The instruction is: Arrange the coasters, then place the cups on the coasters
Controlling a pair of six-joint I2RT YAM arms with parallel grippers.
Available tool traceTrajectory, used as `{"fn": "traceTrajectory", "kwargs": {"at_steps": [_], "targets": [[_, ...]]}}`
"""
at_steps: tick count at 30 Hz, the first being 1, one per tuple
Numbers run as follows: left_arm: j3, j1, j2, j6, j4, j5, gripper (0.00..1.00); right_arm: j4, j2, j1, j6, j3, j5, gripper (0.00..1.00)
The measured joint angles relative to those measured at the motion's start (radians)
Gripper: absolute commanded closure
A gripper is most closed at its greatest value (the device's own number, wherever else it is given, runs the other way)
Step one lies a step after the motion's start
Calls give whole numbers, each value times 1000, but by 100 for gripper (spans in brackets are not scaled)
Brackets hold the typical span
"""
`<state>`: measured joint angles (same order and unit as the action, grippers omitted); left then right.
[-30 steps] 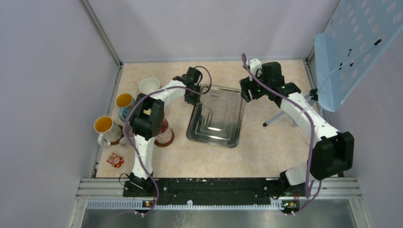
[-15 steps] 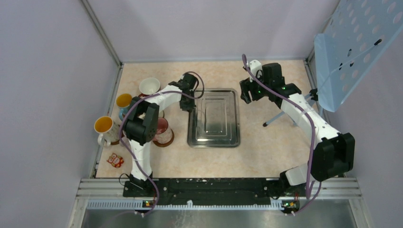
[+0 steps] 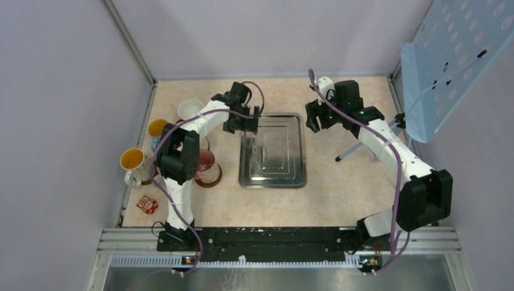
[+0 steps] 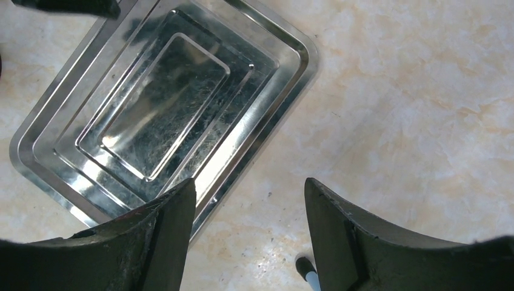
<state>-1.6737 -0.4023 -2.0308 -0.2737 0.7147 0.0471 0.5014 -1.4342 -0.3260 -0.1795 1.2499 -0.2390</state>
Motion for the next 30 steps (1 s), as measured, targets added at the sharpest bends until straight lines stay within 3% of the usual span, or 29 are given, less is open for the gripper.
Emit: {"fn": "traceTrajectory", "kwargs": {"at_steps": [6, 10, 14, 17, 23, 30], "targets": [[-246, 94, 15, 161, 60, 225, 1, 2, 0, 0, 12, 8, -26, 33], [-337, 251, 32, 263, 119, 390, 1, -12, 2, 0, 39, 34, -46, 32], [-401, 406, 36, 352, 191, 404, 1, -29, 26, 0, 72, 31, -60, 32], [-357, 467, 70, 407, 211, 369, 1, -54, 65, 0, 94, -10, -64, 32], [-111, 518, 216, 455, 207, 319, 1, -67, 117, 2, 118, -124, -68, 32], [-64, 515, 259, 453, 173, 283, 1, -69, 117, 3, 122, -138, -68, 31]]}}
